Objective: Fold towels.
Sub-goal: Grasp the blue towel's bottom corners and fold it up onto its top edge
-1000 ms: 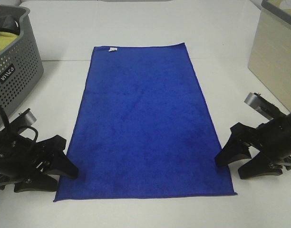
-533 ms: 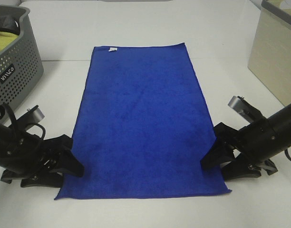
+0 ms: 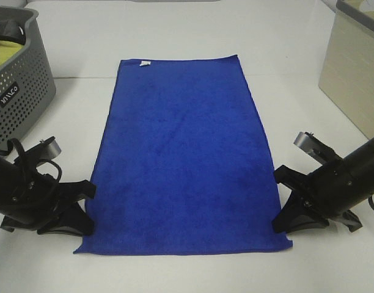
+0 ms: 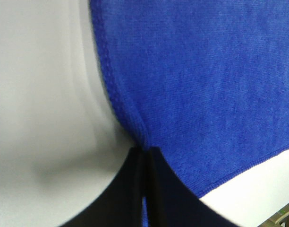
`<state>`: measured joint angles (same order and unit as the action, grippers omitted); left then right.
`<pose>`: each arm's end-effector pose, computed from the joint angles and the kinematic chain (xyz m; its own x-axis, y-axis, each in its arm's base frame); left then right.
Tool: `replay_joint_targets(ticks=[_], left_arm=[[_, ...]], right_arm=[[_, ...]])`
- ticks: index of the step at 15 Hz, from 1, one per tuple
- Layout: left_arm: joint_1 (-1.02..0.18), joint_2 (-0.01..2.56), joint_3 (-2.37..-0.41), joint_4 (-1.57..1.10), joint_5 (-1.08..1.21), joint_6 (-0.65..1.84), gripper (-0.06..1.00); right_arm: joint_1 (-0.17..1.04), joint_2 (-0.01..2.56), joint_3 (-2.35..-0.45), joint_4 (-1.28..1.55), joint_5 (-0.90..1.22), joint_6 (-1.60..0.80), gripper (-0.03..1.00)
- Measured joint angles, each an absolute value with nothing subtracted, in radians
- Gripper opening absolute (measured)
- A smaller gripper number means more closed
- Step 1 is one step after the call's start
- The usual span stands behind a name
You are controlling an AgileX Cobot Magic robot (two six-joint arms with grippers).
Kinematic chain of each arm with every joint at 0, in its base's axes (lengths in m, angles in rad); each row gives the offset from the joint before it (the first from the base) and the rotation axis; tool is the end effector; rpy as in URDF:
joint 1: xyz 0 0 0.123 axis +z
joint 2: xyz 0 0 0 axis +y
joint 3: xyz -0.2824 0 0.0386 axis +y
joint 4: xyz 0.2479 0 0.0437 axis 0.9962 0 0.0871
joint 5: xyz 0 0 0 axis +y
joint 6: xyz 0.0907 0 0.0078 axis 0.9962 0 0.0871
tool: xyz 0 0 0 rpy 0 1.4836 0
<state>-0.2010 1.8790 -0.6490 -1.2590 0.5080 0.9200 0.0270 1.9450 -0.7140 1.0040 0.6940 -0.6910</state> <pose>0.2533 -0.0947 0.0834 -0.9915 -0.0630 -0.1136 0.0027 0.8643 -0.5029 0.2620 0.0563 0.0760 -0.9869 0.1309 0.0943 0.1611 0.8317 0.5313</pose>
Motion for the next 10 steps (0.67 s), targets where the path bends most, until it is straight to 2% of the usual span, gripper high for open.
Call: replay_joint_targets(ticks=[3,10], left_arm=[[-0.201,1.802,-0.625,-1.192,0.532,0.865,0.00],[-0.201,1.569,-0.413,-1.110,0.570,0.764,0.00]], right_arm=[[0.027,1.875,-0.686,0.948,0.693,-0.643,0.02],[0.027,1.669,-0.433,0.922,0.699,-0.635,0.02]])
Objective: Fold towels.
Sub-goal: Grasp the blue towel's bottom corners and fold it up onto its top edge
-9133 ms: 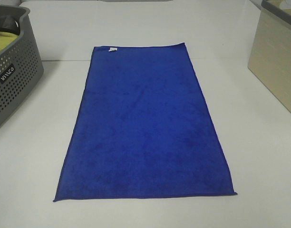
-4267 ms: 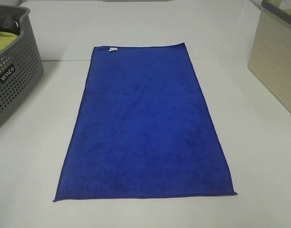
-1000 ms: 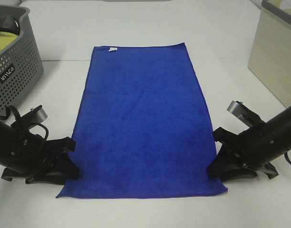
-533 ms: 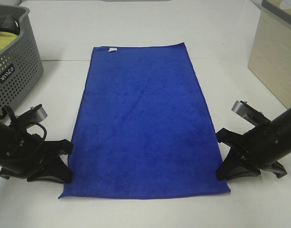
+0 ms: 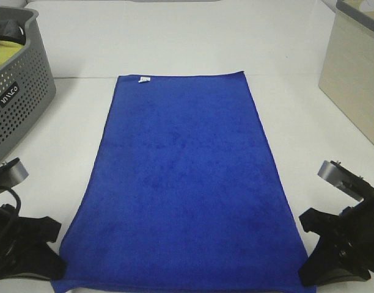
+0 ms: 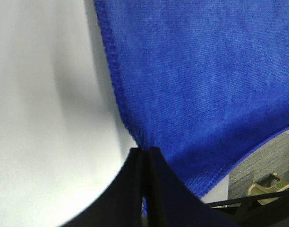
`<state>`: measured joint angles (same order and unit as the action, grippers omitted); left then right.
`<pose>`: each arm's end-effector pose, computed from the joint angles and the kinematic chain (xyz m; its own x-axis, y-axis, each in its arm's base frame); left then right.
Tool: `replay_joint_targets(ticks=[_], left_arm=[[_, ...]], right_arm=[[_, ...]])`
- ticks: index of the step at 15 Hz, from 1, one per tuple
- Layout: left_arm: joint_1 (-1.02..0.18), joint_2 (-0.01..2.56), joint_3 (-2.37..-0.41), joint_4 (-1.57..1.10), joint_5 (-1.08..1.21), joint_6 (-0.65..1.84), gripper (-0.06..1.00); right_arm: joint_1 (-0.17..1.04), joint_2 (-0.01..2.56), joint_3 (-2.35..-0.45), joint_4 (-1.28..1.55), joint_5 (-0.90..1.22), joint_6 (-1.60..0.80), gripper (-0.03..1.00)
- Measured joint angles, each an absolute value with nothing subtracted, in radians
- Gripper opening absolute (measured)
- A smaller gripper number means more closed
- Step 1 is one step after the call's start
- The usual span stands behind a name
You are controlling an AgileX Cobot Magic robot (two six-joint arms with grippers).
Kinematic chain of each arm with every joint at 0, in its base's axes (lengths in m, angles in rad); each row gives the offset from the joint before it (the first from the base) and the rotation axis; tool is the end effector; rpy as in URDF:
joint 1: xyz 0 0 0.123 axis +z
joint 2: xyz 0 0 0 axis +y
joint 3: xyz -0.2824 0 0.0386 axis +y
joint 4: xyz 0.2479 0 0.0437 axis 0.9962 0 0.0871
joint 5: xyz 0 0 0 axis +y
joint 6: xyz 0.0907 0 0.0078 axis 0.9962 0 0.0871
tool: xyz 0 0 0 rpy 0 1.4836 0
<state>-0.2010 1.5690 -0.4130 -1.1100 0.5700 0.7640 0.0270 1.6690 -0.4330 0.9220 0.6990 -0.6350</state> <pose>0.1829 -0.0823 0.1185 -0.9955 -0.0389 -0.0867 0.0112 0.8578 -0.5139 0.1837 0.0517 0.1025 -0.9863 0.1060 0.1265 0.1556 0.8528 0.4986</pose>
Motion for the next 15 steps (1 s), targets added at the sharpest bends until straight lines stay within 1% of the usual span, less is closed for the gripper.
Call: replay_joint_targets(ticks=[1,3,6,8,11,15], left_arm=[[-0.201,1.535,-0.378,-1.107,0.586,0.746,0.00],[-0.201,1.516,-0.370,-1.102,0.598,0.738,0.00],[-0.201,1.511,-0.414,-1.115,0.598,0.735,0.00],[-0.201,1.511,-0.488,-1.119,0.579,0.722,0.00],[-0.201,1.522,-0.617,-1.119,0.519,0.706,0.00],[-0.201,1.635,-0.845,-1.118,0.493,0.705,0.00]], right_arm=[[0.027,1.635,-0.403,0.918,0.699,-0.635,0.02],[0.027,1.603,-0.400,0.917,0.699,-0.635,0.02],[0.027,1.599,-0.470,0.908,0.709,-0.635,0.02],[0.027,1.599,-0.574,0.894,0.721,-0.635,0.02],[0.027,1.624,-0.785,0.851,0.751,-0.619,0.02],[0.027,1.791,-1.127,0.790,0.838,-0.565,0.02]])
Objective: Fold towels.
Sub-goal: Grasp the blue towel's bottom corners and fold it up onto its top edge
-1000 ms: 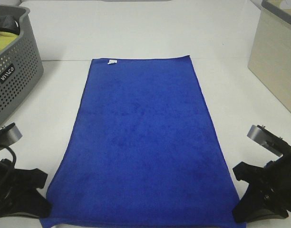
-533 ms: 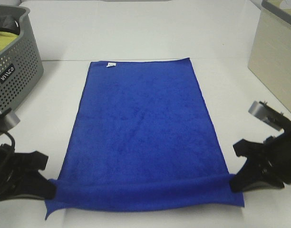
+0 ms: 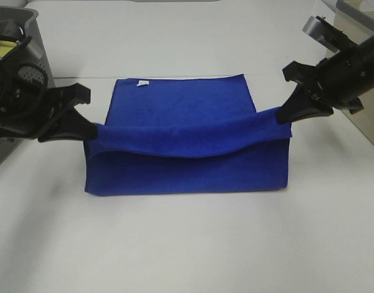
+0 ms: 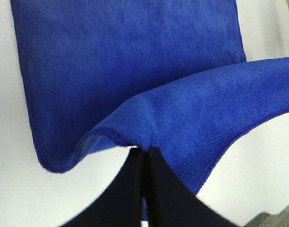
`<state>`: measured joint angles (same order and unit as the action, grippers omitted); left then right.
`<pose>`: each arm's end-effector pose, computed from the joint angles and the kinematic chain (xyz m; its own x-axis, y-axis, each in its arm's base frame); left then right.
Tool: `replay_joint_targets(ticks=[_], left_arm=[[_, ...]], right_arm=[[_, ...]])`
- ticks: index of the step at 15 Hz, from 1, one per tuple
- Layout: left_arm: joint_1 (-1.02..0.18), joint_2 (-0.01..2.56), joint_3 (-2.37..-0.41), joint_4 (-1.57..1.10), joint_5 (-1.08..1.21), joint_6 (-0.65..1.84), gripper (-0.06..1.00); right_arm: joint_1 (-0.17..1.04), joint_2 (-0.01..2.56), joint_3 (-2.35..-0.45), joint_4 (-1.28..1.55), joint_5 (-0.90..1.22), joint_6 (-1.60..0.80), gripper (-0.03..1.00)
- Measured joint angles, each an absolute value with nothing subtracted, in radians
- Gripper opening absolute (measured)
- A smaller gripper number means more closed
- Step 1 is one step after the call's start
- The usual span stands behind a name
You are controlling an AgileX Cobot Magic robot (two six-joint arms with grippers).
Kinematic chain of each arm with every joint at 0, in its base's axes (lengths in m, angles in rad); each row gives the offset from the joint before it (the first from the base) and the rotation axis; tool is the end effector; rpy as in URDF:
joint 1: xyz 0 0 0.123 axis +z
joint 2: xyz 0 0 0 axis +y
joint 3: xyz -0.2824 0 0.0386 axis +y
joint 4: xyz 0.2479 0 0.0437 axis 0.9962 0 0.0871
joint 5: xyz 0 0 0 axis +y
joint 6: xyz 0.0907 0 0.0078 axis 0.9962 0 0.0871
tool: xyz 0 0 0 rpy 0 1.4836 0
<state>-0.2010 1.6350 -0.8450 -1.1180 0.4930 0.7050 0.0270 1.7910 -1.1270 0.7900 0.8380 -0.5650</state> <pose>0.2971 -0.1002 0.1908 -0.8883 -0.1454 -0.4356 0.1227 0.8389 -0.5302 0.3450 0.0575 0.1987 -0.9508 -0.0012 -0.3098 -0.1668 0.8447 0.5086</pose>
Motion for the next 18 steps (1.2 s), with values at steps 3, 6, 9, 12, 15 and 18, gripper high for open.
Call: replay_joint_targets(ticks=[3,6,9,12,15,18], left_arm=[[-0.195,1.802,-1.067,-1.096,0.437,0.705,0.00],[-0.195,1.943,-1.241,-1.083,0.387,0.730,0.00],[-0.195,2.012,-1.355,-1.077,0.361,0.740,0.00],[-0.195,2.096,-1.494,-1.063,0.286,0.744,0.00],[-0.195,2.238,-1.667,-1.047,0.234,0.767,0.00],[-0.195,2.314,-1.751,-1.045,0.221,0.788,0.00]], right_arm=[[0.027,1.973,-1.415,0.755,0.893,-0.532,0.02],[0.027,2.129,-1.669,0.752,0.917,-0.505,0.02],[0.027,2.226,-1.808,0.750,0.929,-0.501,0.02],[0.027,2.362,-2.002,0.726,0.944,-0.464,0.02],[0.027,2.524,-2.241,0.703,0.936,-0.426,0.02],[0.027,2.587,-2.318,0.703,0.898,-0.425,0.02]])
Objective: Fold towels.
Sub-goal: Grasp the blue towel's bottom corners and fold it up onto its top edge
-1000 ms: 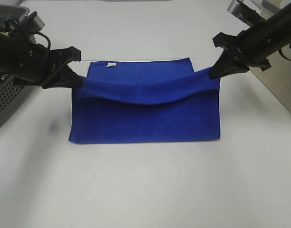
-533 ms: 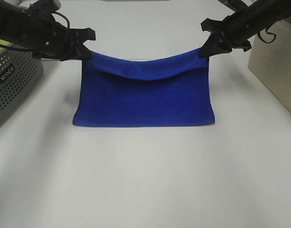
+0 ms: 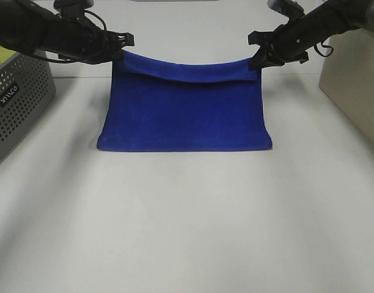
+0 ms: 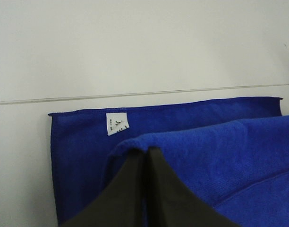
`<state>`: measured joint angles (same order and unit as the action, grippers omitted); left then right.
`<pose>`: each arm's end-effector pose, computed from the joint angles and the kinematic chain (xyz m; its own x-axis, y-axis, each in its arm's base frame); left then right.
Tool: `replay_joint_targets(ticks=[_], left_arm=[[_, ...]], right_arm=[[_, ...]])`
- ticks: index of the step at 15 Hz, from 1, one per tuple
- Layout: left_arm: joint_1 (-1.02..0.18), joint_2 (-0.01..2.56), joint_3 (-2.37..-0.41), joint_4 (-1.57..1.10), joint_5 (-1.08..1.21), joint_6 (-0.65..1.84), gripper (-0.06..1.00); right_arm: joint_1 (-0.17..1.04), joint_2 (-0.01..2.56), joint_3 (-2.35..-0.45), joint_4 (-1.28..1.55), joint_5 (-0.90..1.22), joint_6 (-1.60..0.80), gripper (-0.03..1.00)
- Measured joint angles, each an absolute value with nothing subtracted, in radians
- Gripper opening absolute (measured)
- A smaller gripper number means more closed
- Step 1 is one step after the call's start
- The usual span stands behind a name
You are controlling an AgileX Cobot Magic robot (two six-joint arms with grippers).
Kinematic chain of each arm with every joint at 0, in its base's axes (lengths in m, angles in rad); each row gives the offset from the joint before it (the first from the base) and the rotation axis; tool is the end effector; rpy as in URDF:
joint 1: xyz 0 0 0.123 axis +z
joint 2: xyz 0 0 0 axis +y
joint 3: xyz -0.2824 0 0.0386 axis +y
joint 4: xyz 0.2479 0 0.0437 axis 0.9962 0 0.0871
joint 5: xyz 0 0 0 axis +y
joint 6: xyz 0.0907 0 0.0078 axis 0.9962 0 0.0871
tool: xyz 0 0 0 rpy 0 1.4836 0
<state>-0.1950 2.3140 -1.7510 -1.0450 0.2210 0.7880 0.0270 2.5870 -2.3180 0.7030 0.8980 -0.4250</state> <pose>0.5134 -0.1191 0.1598 -0.6119 -0.1231 -0.7813 0.2019 0.9308 -0.3048 0.5554 0.0611 0.1514 -0.8284 0.0301 -0.5593 -0.2693 0.8542 0.4448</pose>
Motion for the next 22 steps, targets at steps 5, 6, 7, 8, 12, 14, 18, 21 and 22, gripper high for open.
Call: replay_joint_targets(ticks=[5,6,7,8,12,14,18,21,22], left_arm=[[-0.195,2.443,-1.853,-1.045,0.093,0.847,0.00],[-0.195,2.458,-1.857,-1.045,0.072,0.849,0.00],[-0.195,2.477,-1.866,-1.045,0.063,0.849,0.00],[-0.195,2.498,-1.878,-1.045,0.056,0.849,0.00],[-0.195,2.526,-1.889,-1.041,0.053,0.880,0.14],[-0.195,2.526,-1.890,-1.041,0.053,0.894,0.41],[-0.178,2.515,-1.892,-1.032,0.074,0.902,0.79],[-0.119,2.469,-1.894,-1.028,0.256,0.832,0.81],[-0.097,2.462,-1.895,-1.016,0.348,0.772,0.81]], right_arm=[[0.046,2.694,-2.349,0.735,0.724,-0.446,0.02],[0.057,2.701,-2.349,0.737,0.694,-0.461,0.02],[0.065,2.702,-2.349,0.737,0.674,-0.464,0.02],[0.071,2.703,-2.349,0.733,0.654,-0.466,0.02],[0.074,2.719,-2.349,0.681,0.623,-0.470,0.08],[0.074,2.723,-2.349,0.672,0.624,-0.466,0.32],[0.074,2.695,-2.361,0.616,0.720,-0.453,0.78],[0.074,2.622,-2.373,0.523,0.913,-0.374,0.80],[0.074,2.605,-2.375,0.500,0.980,-0.336,0.80]])
